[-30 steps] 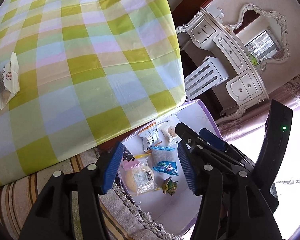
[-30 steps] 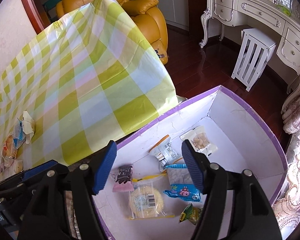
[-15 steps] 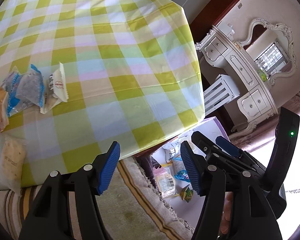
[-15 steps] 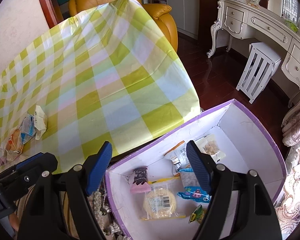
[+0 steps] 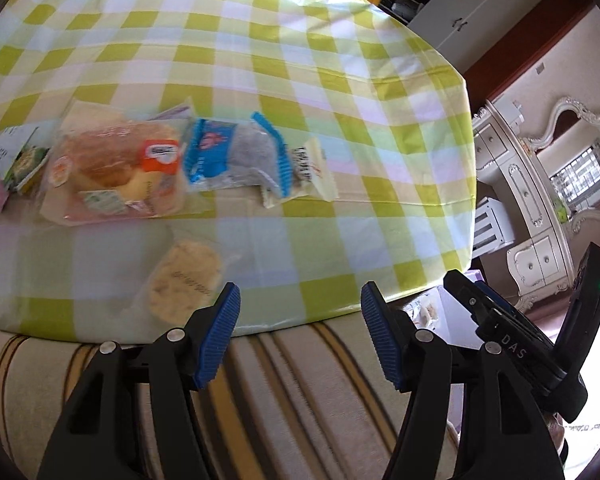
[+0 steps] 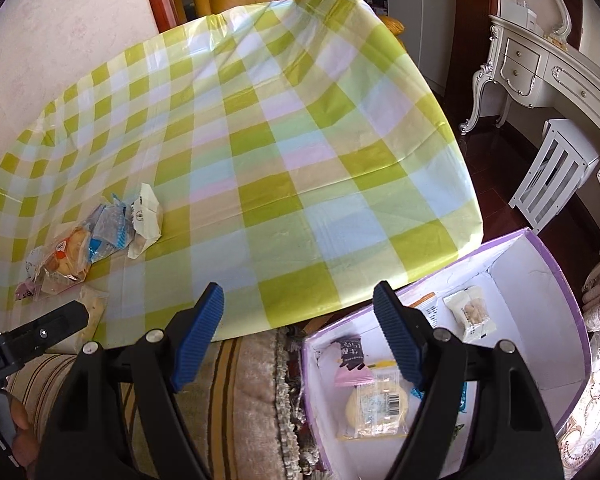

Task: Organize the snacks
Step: 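Move both tools back over the snacks on the table, then grasp the blue pig-print bag with the right tool while the left tool grasps the clear bun bag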

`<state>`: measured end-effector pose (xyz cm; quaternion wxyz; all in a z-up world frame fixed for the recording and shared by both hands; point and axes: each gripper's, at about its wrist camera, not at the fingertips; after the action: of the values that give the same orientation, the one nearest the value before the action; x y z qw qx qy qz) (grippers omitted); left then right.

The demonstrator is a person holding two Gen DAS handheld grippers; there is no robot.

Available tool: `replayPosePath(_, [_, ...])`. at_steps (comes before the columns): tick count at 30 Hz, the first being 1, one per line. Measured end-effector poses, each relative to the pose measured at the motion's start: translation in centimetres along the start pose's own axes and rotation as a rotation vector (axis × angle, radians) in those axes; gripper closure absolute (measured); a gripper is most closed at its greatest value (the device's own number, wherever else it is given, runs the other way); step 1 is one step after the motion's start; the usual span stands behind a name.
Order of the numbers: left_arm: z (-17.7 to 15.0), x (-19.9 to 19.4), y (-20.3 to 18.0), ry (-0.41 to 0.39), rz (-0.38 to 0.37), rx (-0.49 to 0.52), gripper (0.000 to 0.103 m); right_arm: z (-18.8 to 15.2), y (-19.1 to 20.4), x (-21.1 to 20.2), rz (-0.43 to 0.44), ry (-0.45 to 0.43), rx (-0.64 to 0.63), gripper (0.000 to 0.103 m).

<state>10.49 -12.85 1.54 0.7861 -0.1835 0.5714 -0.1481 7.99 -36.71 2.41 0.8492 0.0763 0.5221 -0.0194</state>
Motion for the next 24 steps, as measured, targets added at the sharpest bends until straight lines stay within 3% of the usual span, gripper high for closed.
replayPosePath(4, [-0.4, -1.2, 3.6, 0.001, 0.032, -0.071, 0.038, 0.1, 1.7, 0.3, 0.02, 0.018, -0.048, 0.026])
replayPosePath(8, [-0.5, -1.8, 5.6, 0.015, 0.08, -0.067, 0.037, 0.3, 3.4, 0.7, 0.035, 0.029, -0.091, 0.026])
replayPosePath(11, [-0.4, -1.5, 5.8, 0.048, 0.116, -0.014, 0.033, 0.5, 4.6, 1.0, 0.043, 0.041, -0.124, 0.026])
replayPosePath(24, [1.0, 2.0, 3.5, 0.123, 0.244, 0.192, 0.035, 2.3, 8.6, 3.3, 0.085, 0.078, -0.189, 0.025])
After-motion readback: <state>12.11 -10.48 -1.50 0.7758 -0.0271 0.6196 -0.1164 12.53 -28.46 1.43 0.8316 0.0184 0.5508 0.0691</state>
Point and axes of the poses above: each gripper's, at about its wrist camera, not at the fingertips, and x roughly the way its jaws point, y to its left, z to its top, and after that the axes turned 9 degrees about y, right-handed
